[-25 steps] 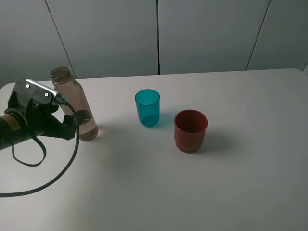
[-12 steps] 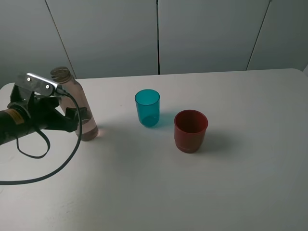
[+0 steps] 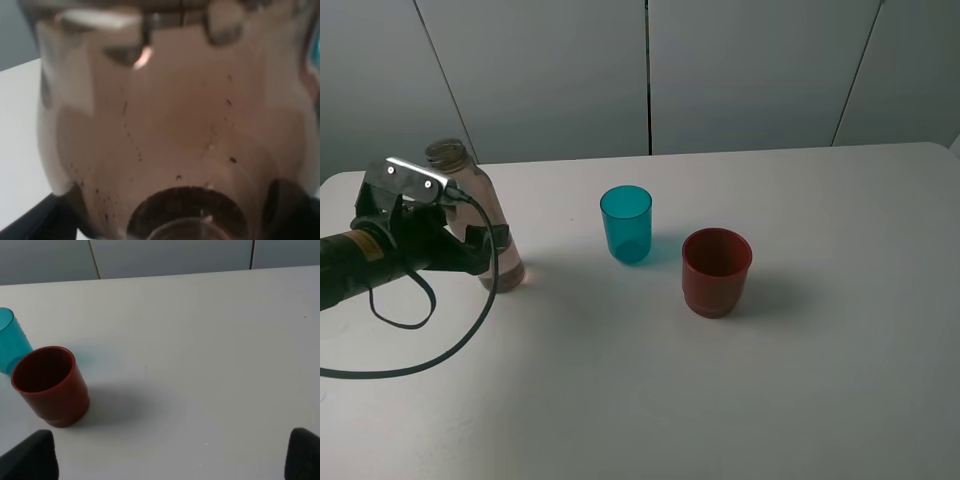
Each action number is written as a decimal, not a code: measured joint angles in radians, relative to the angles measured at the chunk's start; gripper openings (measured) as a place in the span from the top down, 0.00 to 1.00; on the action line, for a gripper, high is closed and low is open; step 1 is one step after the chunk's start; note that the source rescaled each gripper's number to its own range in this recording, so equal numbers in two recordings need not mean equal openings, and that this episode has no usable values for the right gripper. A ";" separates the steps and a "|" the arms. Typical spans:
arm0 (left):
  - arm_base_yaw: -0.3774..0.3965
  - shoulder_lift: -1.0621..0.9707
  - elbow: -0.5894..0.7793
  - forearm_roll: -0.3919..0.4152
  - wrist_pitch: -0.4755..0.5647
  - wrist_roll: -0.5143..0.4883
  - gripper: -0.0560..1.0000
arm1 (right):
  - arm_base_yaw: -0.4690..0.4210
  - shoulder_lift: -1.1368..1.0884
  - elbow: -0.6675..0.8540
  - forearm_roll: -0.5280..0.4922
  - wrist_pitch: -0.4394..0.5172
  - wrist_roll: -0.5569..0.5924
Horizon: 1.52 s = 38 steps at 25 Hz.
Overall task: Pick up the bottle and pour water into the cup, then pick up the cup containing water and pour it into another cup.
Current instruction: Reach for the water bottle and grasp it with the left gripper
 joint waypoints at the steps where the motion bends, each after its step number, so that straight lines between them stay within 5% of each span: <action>1: 0.000 0.002 0.000 0.000 -0.005 0.000 0.00 | 0.000 0.000 0.000 0.000 0.000 0.000; 23: 0.000 0.041 -0.060 0.019 -0.066 -0.025 0.01 | 0.000 0.000 0.000 0.000 0.000 0.000; 24: 0.000 0.041 -0.060 0.025 -0.066 -0.027 0.12 | 0.000 0.000 0.000 0.000 0.000 0.000; 26: 0.000 0.041 -0.067 0.037 -0.057 -0.028 0.82 | 0.000 0.000 0.000 0.000 0.000 0.000; 27: 0.000 0.041 -0.069 0.044 -0.054 -0.031 0.93 | 0.000 0.000 0.000 0.000 0.000 0.000; 38: -0.001 0.041 -0.069 0.077 -0.053 -0.027 0.95 | 0.000 0.000 0.000 0.000 0.000 0.000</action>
